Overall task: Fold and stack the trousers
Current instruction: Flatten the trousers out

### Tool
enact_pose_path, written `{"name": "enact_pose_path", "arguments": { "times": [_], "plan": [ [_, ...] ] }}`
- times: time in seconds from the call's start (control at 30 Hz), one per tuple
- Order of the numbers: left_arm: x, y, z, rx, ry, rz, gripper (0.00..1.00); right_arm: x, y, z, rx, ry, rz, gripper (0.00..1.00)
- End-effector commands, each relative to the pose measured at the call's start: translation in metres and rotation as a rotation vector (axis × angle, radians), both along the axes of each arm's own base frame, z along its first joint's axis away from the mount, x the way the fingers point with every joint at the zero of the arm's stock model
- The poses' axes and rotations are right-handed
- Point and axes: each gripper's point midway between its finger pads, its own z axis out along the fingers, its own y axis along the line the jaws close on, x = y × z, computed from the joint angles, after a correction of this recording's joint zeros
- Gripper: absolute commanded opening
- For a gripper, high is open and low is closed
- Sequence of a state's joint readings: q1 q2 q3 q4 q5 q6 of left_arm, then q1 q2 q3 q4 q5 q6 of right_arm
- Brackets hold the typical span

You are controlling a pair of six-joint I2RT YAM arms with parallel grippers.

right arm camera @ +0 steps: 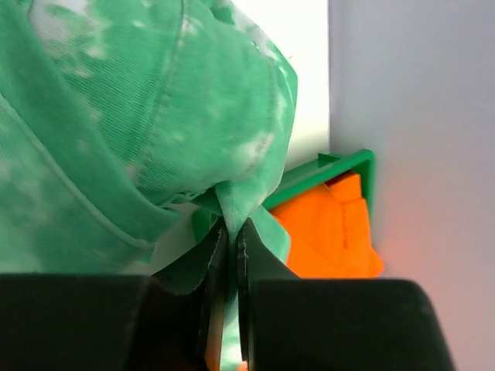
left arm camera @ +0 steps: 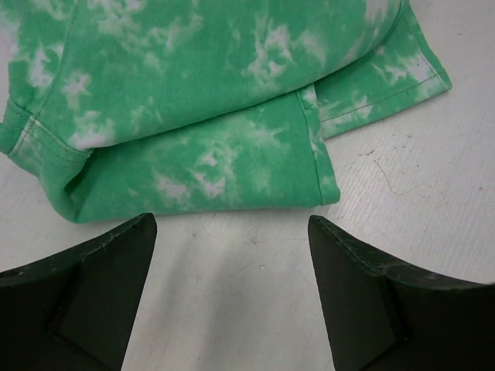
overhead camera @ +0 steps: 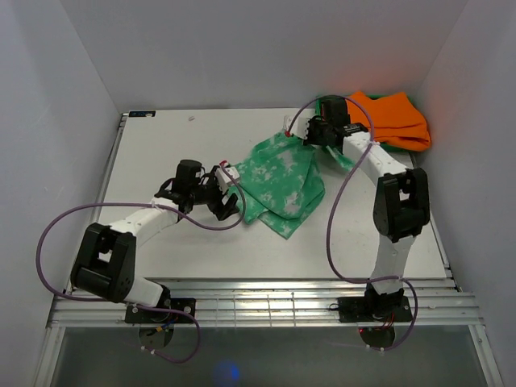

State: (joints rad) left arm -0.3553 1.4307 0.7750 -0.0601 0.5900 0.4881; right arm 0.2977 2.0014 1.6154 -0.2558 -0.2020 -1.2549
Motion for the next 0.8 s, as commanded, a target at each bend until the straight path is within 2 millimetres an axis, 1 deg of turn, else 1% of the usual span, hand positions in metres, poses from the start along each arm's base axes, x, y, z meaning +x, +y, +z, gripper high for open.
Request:
{"name": "enact_pose_path", "arguments": {
  "times": [0.0,0.03,0.07,0.13,0.2,0.23,0.27,0.3,0.33,0.37,0.4,0.47,0.5,0.53,0.57,0.6,0.63,0.67,0.7,0.73,0.77],
  "plan": [
    [-0.008,-0.005,0.029,-0.065,-0.024,-0.041,0.90,-0.058,0.006,0.073,0.073,0.051,-0.005,0.08],
    [-0.012,-0.005,0.033,-0.069,-0.023,-0.051,0.88,-0.077,0.004,0.077,0.092,0.100,-0.017,0.08],
    [-0.016,-0.008,0.037,-0.080,-0.022,-0.070,0.86,-0.093,0.006,0.072,0.107,0.162,-0.011,0.08],
    [-0.024,-0.008,0.040,-0.080,-0.008,-0.093,0.85,-0.140,-0.001,0.048,0.115,0.332,-0.039,0.08],
    [-0.030,-0.009,0.042,-0.082,0.000,-0.123,0.85,-0.171,-0.001,0.028,0.136,0.450,-0.048,0.08],
    [-0.035,-0.008,0.042,-0.076,0.007,-0.136,0.85,-0.182,-0.004,0.023,0.144,0.472,-0.060,0.08],
    [-0.037,-0.007,0.041,-0.073,0.011,-0.139,0.85,-0.197,-0.010,-0.002,0.135,0.536,-0.091,0.08],
    [-0.038,-0.006,0.039,-0.070,0.013,-0.141,0.85,-0.201,-0.014,-0.009,0.129,0.539,-0.113,0.08],
    [-0.041,-0.005,0.036,-0.065,0.020,-0.141,0.85,-0.196,-0.019,-0.016,0.120,0.509,-0.142,0.17],
    [-0.043,-0.004,0.033,-0.054,0.016,-0.151,0.87,-0.201,-0.024,-0.031,0.102,0.532,-0.167,0.25],
    [-0.044,-0.003,0.030,-0.043,0.017,-0.153,0.89,-0.199,-0.027,-0.035,0.100,0.528,-0.197,0.37],
    [-0.046,-0.002,0.023,-0.018,0.017,-0.173,0.92,-0.187,-0.033,-0.030,0.119,0.492,-0.257,0.50],
    [-0.048,-0.003,0.022,-0.011,0.018,-0.181,0.93,-0.180,-0.031,-0.016,0.165,0.478,-0.300,0.68],
    [-0.049,-0.002,0.019,0.002,0.021,-0.182,0.93,-0.176,-0.031,-0.006,0.194,0.468,-0.330,0.75],
    [-0.050,-0.003,0.017,0.013,0.019,-0.189,0.93,-0.176,-0.032,0.001,0.220,0.473,-0.353,0.79],
    [-0.049,-0.002,0.015,0.028,0.012,-0.192,0.93,-0.177,-0.028,0.021,0.265,0.460,-0.353,0.81],
    [-0.048,0.000,0.012,0.043,0.009,-0.185,0.93,-0.185,-0.020,0.030,0.301,0.477,-0.320,0.92],
    [-0.047,0.002,0.010,0.052,0.008,-0.179,0.93,-0.192,-0.015,0.036,0.321,0.481,-0.303,0.95],
    [-0.047,0.003,0.010,0.057,0.005,-0.174,0.93,-0.202,-0.010,0.046,0.346,0.475,-0.287,0.96],
    [-0.046,0.003,0.010,0.052,0.008,-0.160,0.93,-0.210,-0.005,0.050,0.358,0.485,-0.262,0.96],
    [-0.044,0.005,0.011,0.037,0.021,-0.136,0.93,-0.223,0.008,0.050,0.355,0.508,-0.219,0.96]
  ]
}}
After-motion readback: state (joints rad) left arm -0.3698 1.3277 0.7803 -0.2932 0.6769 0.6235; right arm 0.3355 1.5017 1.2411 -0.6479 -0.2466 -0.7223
